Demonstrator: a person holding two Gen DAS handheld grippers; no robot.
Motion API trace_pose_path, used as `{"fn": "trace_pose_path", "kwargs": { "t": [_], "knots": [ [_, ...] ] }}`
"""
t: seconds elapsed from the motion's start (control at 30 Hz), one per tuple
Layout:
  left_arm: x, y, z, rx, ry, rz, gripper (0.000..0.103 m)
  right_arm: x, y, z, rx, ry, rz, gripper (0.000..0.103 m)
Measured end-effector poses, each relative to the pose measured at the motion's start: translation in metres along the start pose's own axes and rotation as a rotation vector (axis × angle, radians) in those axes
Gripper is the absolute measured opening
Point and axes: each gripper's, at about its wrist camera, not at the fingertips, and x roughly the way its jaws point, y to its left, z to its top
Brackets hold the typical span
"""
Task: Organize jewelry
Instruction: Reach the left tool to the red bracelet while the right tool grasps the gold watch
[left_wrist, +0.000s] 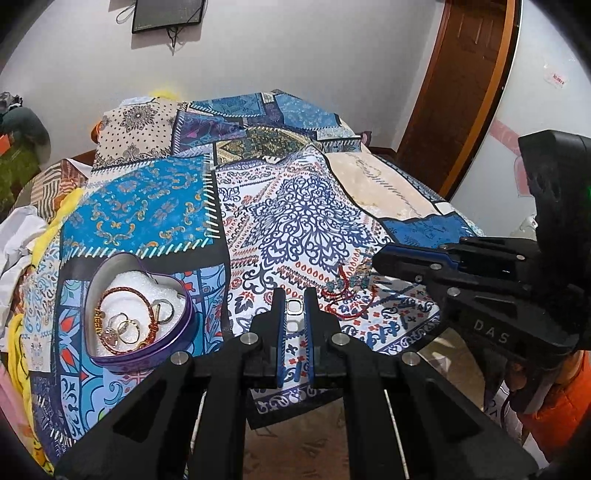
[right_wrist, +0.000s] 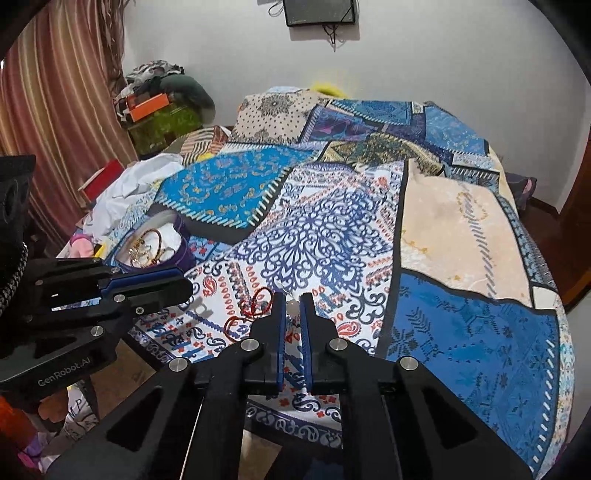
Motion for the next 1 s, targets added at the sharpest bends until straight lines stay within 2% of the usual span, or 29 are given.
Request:
{"fn": "trace_pose_path", "kwargs": {
  "t": [0.5, 0.63, 0.73, 0.83, 0.9, 1.0],
  "knots": [
    [-0.036, 0.003, 0.003, -0.010, -0.065, 0.021, 0.008, -0.037, 0.008, 0.014, -0.013, -0.092, -0.041, 0.006],
    [-0.041, 0.005, 0.000, -0.013, -0.064, 0.024, 0.008, -0.037, 0.003, 0.011, 0.002, -0.083, -0.046, 0.006],
    [-0.041, 0.006, -0.003, -0.012, -0.060, 0.025, 0.008, -0.032, -0.001, 0.004, 0.005, -0.042, -0.074, 0.007],
    [-0.039, 0.008, -0.005, -0.017, -0.054, 0.025, 0.008, -0.023, -0.007, -0.004, 0.012, 0.019, -0.070, 0.013],
    [-0.037, 0.009, -0.006, -0.023, -0.049, 0.023, 0.008, -0.019, -0.010, -0.008, 0.016, 0.036, -0.071, 0.023],
    [-0.032, 0.010, -0.006, -0.029, -0.039, 0.018, 0.008, -0.014, -0.012, -0.010, 0.020, 0.048, -0.066, 0.030]
  ]
}}
